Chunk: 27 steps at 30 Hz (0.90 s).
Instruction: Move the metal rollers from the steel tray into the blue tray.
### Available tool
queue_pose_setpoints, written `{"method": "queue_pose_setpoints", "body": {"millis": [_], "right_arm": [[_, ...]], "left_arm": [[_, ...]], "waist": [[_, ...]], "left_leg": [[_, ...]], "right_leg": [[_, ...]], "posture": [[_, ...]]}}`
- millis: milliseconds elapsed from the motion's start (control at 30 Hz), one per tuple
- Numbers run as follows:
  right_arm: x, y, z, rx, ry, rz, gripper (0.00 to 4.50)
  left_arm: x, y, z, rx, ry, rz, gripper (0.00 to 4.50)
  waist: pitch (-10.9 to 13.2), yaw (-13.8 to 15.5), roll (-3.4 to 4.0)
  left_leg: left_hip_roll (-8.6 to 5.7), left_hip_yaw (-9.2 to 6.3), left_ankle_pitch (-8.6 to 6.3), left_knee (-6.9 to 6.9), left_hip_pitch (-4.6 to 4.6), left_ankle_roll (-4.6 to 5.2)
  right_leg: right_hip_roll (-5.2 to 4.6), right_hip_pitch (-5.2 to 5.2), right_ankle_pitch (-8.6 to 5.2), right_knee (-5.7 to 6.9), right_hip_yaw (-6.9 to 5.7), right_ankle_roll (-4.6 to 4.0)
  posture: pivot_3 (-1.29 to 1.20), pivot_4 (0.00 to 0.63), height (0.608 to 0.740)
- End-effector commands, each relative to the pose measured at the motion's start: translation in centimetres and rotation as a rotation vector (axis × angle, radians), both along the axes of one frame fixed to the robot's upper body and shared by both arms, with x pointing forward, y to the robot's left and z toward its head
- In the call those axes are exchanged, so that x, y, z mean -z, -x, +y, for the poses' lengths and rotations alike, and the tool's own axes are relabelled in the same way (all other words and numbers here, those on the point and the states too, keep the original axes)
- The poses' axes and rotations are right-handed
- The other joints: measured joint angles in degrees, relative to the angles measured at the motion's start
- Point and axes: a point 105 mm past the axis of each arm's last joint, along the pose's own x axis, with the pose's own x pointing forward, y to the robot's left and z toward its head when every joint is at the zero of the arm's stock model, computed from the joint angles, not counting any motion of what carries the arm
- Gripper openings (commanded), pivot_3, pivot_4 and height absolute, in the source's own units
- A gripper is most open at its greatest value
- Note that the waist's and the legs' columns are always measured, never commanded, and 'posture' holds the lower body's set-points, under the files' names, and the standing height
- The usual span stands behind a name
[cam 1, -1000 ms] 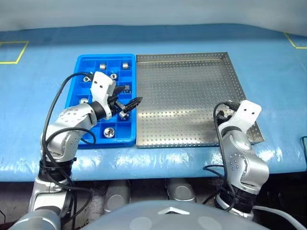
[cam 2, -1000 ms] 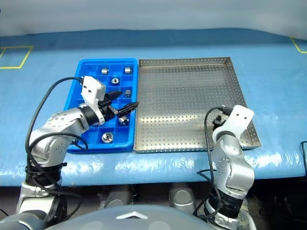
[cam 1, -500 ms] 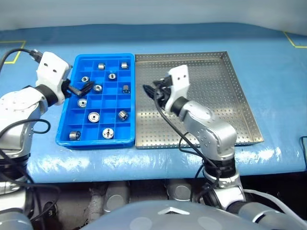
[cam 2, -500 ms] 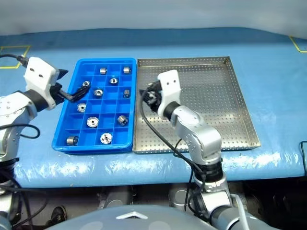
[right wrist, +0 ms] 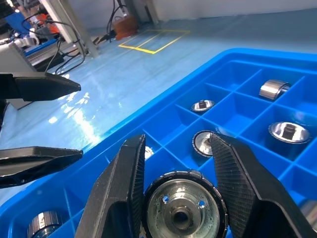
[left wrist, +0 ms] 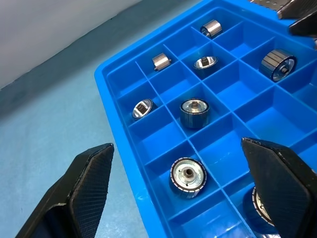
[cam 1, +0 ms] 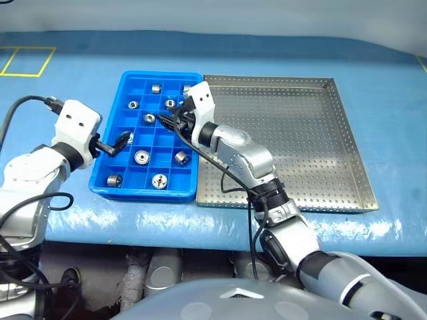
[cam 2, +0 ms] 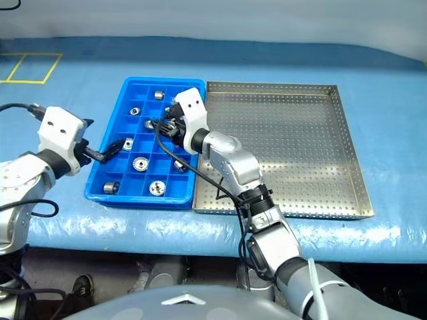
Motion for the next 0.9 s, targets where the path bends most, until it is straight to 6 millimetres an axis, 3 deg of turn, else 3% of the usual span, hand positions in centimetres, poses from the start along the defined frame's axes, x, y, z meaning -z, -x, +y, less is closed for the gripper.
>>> {"method": "queue_pose_setpoints", "body": {"millis": [33, 267, 567, 900], "right_arm": [[-1.5, -0.1, 1.6, -0.021, -0.054, -0.031, 1.71], [-0.7, -1.1, 1.9, 0.02, -0.062, 0.001, 1.71], [-1.7, -1.7, 1.7, 0.066, -0.101, -0.005, 1.71], [-1.4, -0.5, 4.7, -0.013, -0.091, 0.016, 1.71]], "left_arm": [[-1.3, 0.2, 0.1, -0.013, 0.001, -0.054, 4.5], [-1.2, 0.0, -0.4, -0.003, 0.006, -0.046, 4.5], [-0.8, -0.9, -1.6, 0.029, 0.012, -0.038, 4.5], [-1.0, -0.7, -1.2, 0.008, 0.014, -0.044, 4.5]], "waist": [[0.0, 0.29, 0.0], [0.0, 0.46, 0.0], [0.0, 0.22, 0.0], [0.0, 0.08, 0.0]], "left_leg": [[0.0, -0.01, 0.0, 0.0, 0.0, 0.0], [0.0, -0.02, 0.01, 0.0, 0.01, -0.02], [0.0, -0.03, 0.02, 0.0, 0.01, -0.03], [0.0, -0.02, 0.02, 0.01, 0.03, -0.03]], "right_leg": [[0.0, 0.0, 0.0, 0.0, -0.01, 0.0], [0.0, 0.01, 0.0, 0.02, -0.02, 0.0], [0.01, 0.01, 0.01, 0.04, -0.02, -0.01], [0.01, 0.02, 0.01, 0.06, -0.02, -0.01]], "posture": [[0.14, 0.15, 0.74], [0.13, 0.15, 0.74], [0.1, 0.15, 0.74], [0.13, 0.15, 0.74]]}}
